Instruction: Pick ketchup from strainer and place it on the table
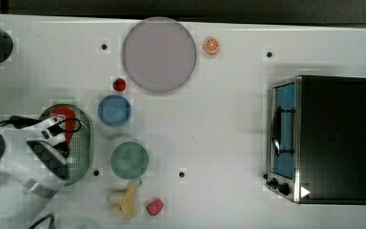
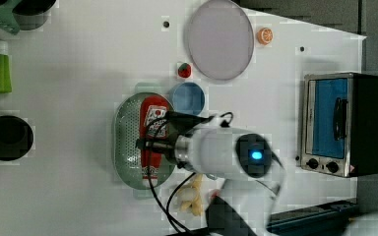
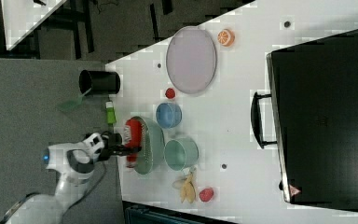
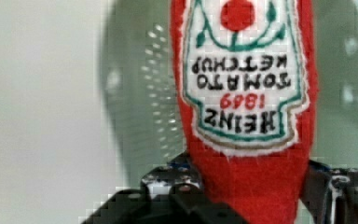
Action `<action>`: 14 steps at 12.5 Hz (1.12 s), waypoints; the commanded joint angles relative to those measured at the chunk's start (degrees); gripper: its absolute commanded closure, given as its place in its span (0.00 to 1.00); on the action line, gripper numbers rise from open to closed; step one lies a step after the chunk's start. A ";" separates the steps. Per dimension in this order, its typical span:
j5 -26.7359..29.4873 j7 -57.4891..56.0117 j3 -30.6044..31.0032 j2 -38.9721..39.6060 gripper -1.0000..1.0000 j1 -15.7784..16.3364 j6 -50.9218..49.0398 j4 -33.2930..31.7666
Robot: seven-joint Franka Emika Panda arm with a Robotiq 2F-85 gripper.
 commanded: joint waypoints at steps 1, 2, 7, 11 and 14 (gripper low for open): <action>4.43 0.78 1.85 -6.68 0.40 -1.81 -5.66 5.48; 5.29 0.25 1.78 -7.53 0.40 -2.48 -9.46 7.71; 5.43 -4.13 -1.24 -6.69 0.40 -6.43 -27.52 20.73; 5.21 -11.62 -8.53 -4.54 0.40 -8.80 -31.39 26.20; 3.15 -17.30 -15.94 -4.55 0.40 -9.99 -30.98 26.24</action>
